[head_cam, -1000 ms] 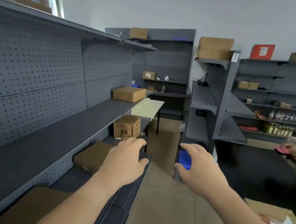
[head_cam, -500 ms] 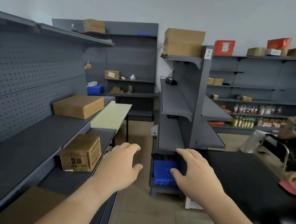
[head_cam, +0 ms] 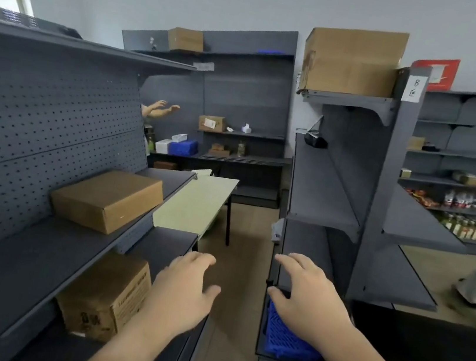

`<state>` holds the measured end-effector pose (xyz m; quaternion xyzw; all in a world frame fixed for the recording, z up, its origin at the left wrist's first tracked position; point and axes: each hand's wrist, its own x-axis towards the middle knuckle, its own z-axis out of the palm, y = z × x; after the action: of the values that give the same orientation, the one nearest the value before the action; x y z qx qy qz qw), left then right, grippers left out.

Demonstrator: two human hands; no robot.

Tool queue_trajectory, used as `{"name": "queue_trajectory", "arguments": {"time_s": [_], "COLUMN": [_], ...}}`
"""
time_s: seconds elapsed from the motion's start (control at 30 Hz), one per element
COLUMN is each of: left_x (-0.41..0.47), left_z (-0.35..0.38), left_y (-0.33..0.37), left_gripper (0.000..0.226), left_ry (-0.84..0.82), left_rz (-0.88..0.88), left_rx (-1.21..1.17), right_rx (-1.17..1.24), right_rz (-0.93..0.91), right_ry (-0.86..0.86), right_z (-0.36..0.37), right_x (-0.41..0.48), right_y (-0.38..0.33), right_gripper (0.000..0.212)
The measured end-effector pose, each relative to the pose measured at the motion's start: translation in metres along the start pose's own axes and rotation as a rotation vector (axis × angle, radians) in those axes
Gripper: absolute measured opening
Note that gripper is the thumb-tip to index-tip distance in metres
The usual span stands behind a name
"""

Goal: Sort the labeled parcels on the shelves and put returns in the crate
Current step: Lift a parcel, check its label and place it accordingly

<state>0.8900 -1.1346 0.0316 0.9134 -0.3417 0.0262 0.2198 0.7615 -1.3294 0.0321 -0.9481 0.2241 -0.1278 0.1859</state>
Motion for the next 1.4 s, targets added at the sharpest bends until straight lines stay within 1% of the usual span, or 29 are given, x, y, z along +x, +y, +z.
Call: {"name": "queue_trajectory", "arguments": {"time_s": [0.1,0.23,0.43,0.6,0.73,0.8,0.9,0.97,1.1,1.17,1.23,1.33,1.4], "left_x": [0.055,0.132,0.254,0.317,0.338,0.340,0.334,0.330,0.324,0.317,0.308,0.293,0.284], "left_z": [0.016,0.035,0.044,0.047,0.039,0.036,0.034,0.028,0.015,0.011,0.009,0.006,0.005], "left_y": [-0.009,-0.024,-0.052,-0.089,-0.132,-0.154,-0.180,-0.187,-0.188,-0.190,-0.194,-0.198,-0.201], "left_gripper": [0.052,0.051,0.053,0.051,0.050,0.050,0.051,0.051,0.050,0.052,0.055,0.059,0.062], "left_ry": [0.015,-0.001,0.011,0.044,0.102,0.129,0.173,0.230,0.365,0.430,0.467,0.486,0.505], "left_rz": [-0.027,-0.018,-0.021,-0.099,-0.219,-0.299,-0.408,-0.479,-0.631,-0.709,-0.819,-1.000,-1.073], "left_rx": [-0.006,-0.018,-0.081,-0.048,0.003,-0.015,-0.020,-0.008,0.092,0.183,0.259,0.291,0.293], "right_rx": [0.001,-0.011,-0.013,0.008,0.054,0.071,0.103,0.142,0.252,0.284,0.287,0.321,0.343], "right_rz": [-0.018,-0.033,-0.047,-0.118,-0.269,-0.390,-0.584,-0.694,-0.895,-0.967,-1.001,-1.055,-1.079], "right_ry": [-0.012,0.003,-0.010,-0.089,-0.158,-0.196,-0.308,-0.380,-0.430,-0.462,-0.494,-0.562,-0.580], "right_z": [0.014,0.032,0.041,0.065,0.104,0.123,0.151,0.166,0.187,0.198,0.211,0.226,0.233], "right_x": [0.059,0.139,0.258,0.350,0.416,0.446,0.486,0.509,0.543,0.554,0.563,0.573,0.577], "right_y": [0.013,0.024,0.026,0.016,-0.017,-0.043,-0.083,-0.108,-0.146,-0.158,-0.166,-0.174,-0.178], "right_gripper": [0.063,0.064,0.062,0.067,0.067,0.066,0.066,0.069,0.068,0.068,0.071,0.074,0.076]}}
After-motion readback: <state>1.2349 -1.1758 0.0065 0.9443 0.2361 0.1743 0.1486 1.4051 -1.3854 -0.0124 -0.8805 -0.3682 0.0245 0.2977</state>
